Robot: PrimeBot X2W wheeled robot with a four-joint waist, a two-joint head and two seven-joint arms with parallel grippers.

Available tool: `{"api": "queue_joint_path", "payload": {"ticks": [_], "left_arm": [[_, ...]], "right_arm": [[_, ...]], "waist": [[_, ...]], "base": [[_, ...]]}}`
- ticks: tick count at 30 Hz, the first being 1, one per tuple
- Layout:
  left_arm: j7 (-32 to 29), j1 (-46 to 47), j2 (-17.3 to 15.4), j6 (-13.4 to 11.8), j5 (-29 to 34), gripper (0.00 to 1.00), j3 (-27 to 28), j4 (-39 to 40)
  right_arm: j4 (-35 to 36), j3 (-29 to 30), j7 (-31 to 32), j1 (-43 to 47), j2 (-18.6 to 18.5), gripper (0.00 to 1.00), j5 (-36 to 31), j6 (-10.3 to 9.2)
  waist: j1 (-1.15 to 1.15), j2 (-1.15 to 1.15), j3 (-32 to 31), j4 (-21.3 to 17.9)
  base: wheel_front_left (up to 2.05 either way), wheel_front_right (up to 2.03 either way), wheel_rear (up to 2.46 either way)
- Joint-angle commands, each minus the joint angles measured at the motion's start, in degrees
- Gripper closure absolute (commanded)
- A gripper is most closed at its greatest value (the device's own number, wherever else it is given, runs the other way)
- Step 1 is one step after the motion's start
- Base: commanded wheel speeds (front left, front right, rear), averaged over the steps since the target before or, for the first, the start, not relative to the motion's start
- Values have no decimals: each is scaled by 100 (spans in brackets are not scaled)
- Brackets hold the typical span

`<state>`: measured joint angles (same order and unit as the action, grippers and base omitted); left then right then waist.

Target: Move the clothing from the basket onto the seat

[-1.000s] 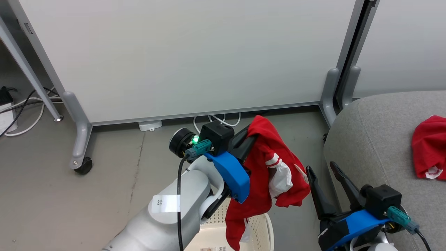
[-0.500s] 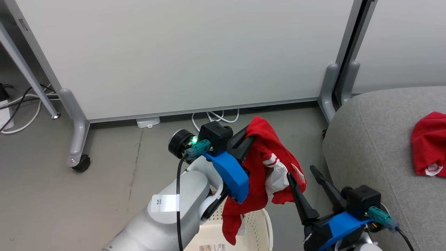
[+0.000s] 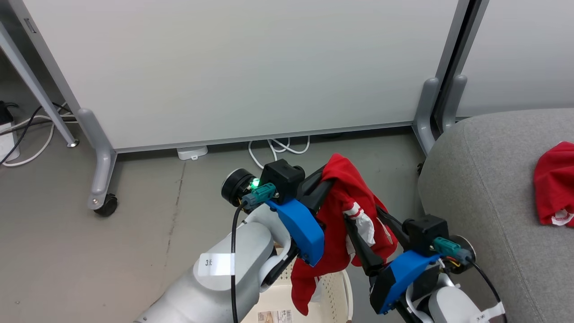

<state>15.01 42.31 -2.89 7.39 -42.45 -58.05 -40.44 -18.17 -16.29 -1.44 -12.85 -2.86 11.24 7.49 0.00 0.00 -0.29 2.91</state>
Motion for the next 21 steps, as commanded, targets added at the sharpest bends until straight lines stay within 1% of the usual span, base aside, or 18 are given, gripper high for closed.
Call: {"api": "queue_joint_path", "payload": {"ticks": [1, 7, 14, 15, 16, 17, 21], "left_arm": [[26, 15, 1, 14, -39, 100, -7, 16], [26, 18, 2, 14, -79, 100, -82, 28], [26, 34, 2, 14, -133, 100, -203, 72], [26, 32, 3, 14, -135, 100, -217, 73], [26, 31, 3, 14, -137, 100, -233, 76], [26, 32, 2, 14, -147, 100, -247, 79], [26, 43, 2, 14, -177, 100, -274, 72]], "right_arm": [[-106, -54, 20, -152, -5, 0, -38, 2], [-629, -291, 5, -524, -5, 0, 22, 2], [-1299, -668, -187, -911, -6, 0, 305, 2], [-1374, -718, -218, -940, -6, 39, 361, 1], [-1437, -772, -252, -971, -6, 61, 418, 2], [-1505, -821, -291, -1004, -6, 100, 462, 2], [-1686, -966, -460, -1113, -6, 100, 635, 1]], "waist": [[0, 0, 10, 10], [0, 0, 11, 21], [0, 0, -31, 27], [0, 0, -41, 27], [0, 0, -49, 28], [0, 0, -59, 28], [0, 0, -95, 23]], "base": [[0, 0, 0], [0, 0, 0], [0, 0, 0], [0, 0, 0], [0, 0, 0], [0, 0, 0], [0, 0, 0]]}}
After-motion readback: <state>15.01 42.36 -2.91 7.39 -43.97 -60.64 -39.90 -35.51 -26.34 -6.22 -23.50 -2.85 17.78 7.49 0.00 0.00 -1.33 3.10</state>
